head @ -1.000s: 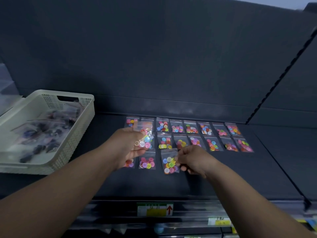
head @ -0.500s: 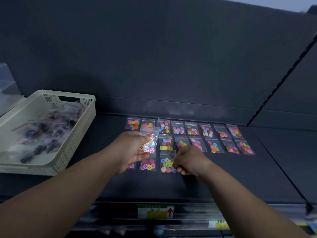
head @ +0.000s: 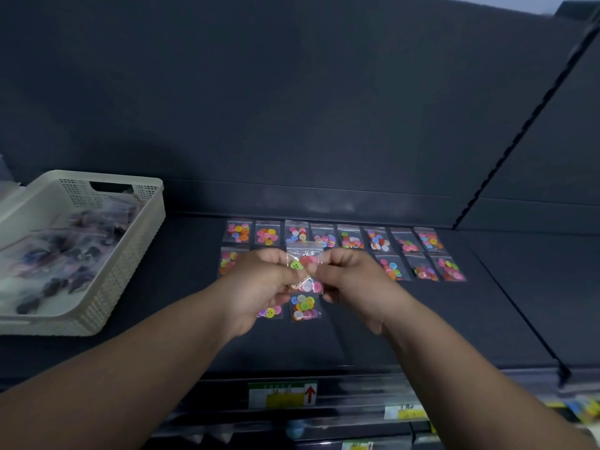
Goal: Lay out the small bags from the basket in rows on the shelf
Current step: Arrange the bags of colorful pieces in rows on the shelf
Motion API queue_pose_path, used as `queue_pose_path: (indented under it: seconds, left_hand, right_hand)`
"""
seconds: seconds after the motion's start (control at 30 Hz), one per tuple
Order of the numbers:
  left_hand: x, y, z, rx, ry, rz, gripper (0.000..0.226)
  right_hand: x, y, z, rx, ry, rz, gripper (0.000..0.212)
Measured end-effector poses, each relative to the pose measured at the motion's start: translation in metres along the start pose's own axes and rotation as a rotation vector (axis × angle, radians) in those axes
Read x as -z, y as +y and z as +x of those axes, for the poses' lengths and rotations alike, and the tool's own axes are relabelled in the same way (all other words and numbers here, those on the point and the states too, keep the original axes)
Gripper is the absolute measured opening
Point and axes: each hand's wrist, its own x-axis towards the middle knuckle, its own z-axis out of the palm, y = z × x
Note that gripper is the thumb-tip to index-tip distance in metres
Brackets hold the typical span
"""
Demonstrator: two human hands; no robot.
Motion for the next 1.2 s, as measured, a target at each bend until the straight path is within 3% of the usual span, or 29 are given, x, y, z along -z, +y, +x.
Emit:
queue_pose_path:
  seconds: [0.1, 0.33, 0.53, 0.63, 0.73, 0.77, 0.83, 0.9, 1.2]
  left_hand:
    - [-0.008, -0.002, 0.0, -0.087, 0.01, 0.153, 0.009]
    - [-0.01, -0.03, 0.005, -0.374, 0.056, 0.864, 0.013]
    - [-0.011, -0.044, 0.011, -0.58, 0.01, 1.232, 0.02]
    - [-0.011, -0.051, 0.013, -0.632, -0.029, 1.277, 0.022]
    - [-0.011, -0.054, 0.012, -0.653, -0.072, 1.283, 0.025]
    - [-0.011, -0.055, 0.013, -0.653, -0.086, 1.283, 0.027]
    - [-0.011, -0.055, 0.013, -0.657, -0.101, 1.292, 0.028]
    - [-0.012, -0.055, 0.014, -0.662, -0.101, 1.29, 0.03]
    - [-0.013, -0.054, 0.017, -0.688, -0.108, 1.253, 0.031]
  right_hand:
    - [0.016, 0.005, -0.001, -0.023, 0.079, -0.018, 0.025]
    - [0.058, 0.034, 0.001, -0.238, 0.136, -0.313, 0.026]
    - [0.053, 0.045, 0.007, -0.147, 0.22, -0.584, 0.019]
    - [0.051, 0.046, 0.003, -0.075, 0.279, -0.842, 0.032]
    - [0.052, 0.05, -0.004, 0.19, 0.33, -0.95, 0.012]
    - [0.053, 0.052, -0.006, 0.316, 0.274, -0.947, 0.001]
    - [0.054, 0.061, -0.007, 0.469, 0.121, -0.986, 0.013]
    - [0.057, 0.07, -0.004, 0.497, 0.046, -1.02, 0.019]
    - [0.059, 0.073, 0.005, 0.455, 0.024, -0.99, 0.019]
